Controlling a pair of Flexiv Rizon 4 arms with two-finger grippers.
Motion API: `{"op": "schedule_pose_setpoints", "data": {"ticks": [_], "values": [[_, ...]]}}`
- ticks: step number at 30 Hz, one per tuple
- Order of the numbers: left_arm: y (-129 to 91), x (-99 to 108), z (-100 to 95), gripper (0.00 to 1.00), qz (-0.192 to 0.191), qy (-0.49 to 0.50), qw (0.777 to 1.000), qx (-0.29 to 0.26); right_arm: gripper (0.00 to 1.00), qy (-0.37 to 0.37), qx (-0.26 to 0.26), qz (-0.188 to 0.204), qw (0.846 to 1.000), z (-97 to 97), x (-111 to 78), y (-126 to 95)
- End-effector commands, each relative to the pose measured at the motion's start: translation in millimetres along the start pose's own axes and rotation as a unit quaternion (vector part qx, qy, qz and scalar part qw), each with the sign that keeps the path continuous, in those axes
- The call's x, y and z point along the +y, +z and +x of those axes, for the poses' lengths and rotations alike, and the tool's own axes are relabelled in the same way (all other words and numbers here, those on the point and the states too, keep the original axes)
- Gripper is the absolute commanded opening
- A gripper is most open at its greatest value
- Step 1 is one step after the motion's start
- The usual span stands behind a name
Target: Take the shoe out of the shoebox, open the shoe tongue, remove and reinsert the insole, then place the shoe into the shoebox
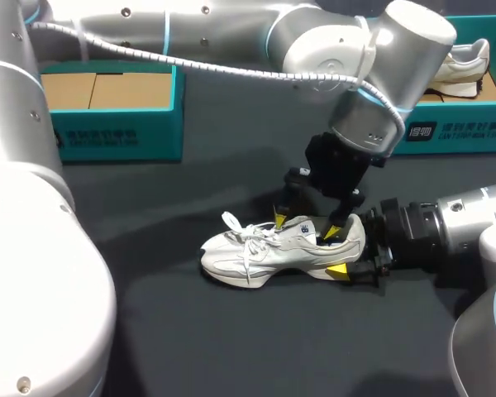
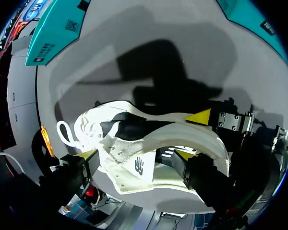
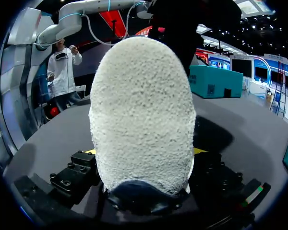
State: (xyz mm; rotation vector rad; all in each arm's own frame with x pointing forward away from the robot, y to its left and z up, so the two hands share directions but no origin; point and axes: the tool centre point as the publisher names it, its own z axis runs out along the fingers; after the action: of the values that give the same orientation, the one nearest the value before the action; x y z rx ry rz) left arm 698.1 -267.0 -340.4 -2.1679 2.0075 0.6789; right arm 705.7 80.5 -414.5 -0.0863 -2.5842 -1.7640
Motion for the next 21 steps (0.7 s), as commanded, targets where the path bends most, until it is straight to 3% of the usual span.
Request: {"op": "schedule_pose_setpoints", "data": {"ticks": [1,9,13,16,21], "values": [[2.8,-1.5,2.9,1.00,-0.013,0.001,1.000,-0.024,0.00,0.000,-0.001,0.001,1.000,1.0,0.2,0.4],[9.5,7.3,-9.6,0.85,-0.016,-0.006,0.999,-0.049,0.00,0.000,-0.001,0.001,1.000,1.0,0.2,0.4],[9.0,8.0,-17.0,0.73,-0.017,-0.009,0.998,-0.051,0.00,0.000,-0.001,0.001,1.000,1.0,0.2,0.4],[8.7,7.3,-21.2,0.57,-0.016,-0.012,0.999,-0.050,0.00,0.000,-0.001,0.001,1.000,1.0,0.2,0.4],[5.6,7.8,-29.6,0.44,-0.016,-0.011,0.999,-0.038,0.00,0.000,-0.001,0.001,1.000,1.0,0.2,0.4]]}}
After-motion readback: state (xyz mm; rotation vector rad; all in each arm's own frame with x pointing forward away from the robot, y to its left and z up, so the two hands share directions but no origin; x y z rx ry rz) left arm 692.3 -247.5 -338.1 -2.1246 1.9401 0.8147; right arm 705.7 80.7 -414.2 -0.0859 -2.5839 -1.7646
